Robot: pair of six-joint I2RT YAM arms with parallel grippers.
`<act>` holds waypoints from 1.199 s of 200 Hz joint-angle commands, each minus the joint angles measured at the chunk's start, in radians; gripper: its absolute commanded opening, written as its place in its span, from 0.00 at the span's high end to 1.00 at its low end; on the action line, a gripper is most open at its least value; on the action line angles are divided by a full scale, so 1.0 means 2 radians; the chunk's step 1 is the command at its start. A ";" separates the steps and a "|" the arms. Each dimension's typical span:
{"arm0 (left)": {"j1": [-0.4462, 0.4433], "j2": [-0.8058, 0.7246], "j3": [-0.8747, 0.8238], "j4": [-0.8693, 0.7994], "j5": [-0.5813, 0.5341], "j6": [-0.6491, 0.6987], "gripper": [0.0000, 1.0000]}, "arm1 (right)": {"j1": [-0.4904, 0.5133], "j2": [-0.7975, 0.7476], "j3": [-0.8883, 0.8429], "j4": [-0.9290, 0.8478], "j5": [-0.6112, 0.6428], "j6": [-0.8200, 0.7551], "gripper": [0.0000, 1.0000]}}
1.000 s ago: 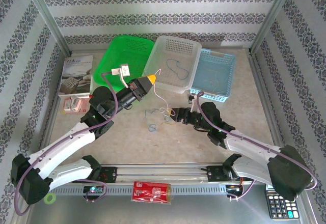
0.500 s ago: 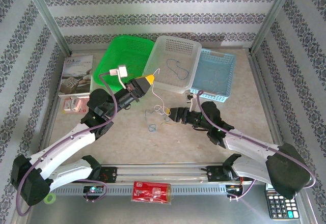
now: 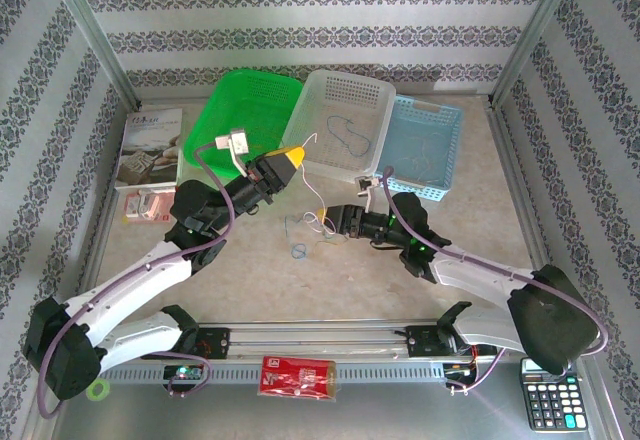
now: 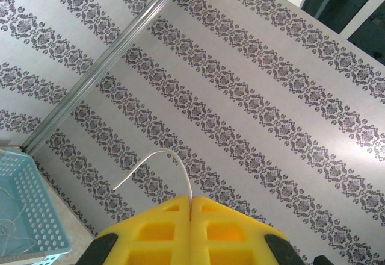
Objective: Untangle the cables
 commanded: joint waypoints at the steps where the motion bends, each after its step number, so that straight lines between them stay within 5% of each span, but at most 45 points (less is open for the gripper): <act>1: 0.008 0.001 -0.005 0.046 0.009 -0.011 1.00 | -0.005 0.006 0.020 0.033 -0.024 0.012 0.46; 27: 0.008 0.001 -0.008 0.048 0.003 -0.011 1.00 | -0.006 0.015 0.023 0.057 -0.035 0.021 0.59; 82: 0.009 0.004 -0.007 0.050 0.002 -0.004 1.00 | -0.006 0.026 0.022 0.087 -0.064 0.038 0.63; 128: 0.011 0.005 -0.008 0.053 0.002 -0.004 1.00 | -0.005 0.026 0.020 0.095 -0.078 0.041 1.00; 229: 0.025 -0.026 -0.002 0.034 0.014 0.005 1.00 | -0.057 0.021 -0.011 0.082 -0.073 0.035 1.00; 240: 0.026 -0.025 -0.003 0.041 0.017 0.005 1.00 | -0.057 0.018 -0.011 0.081 -0.073 0.037 0.91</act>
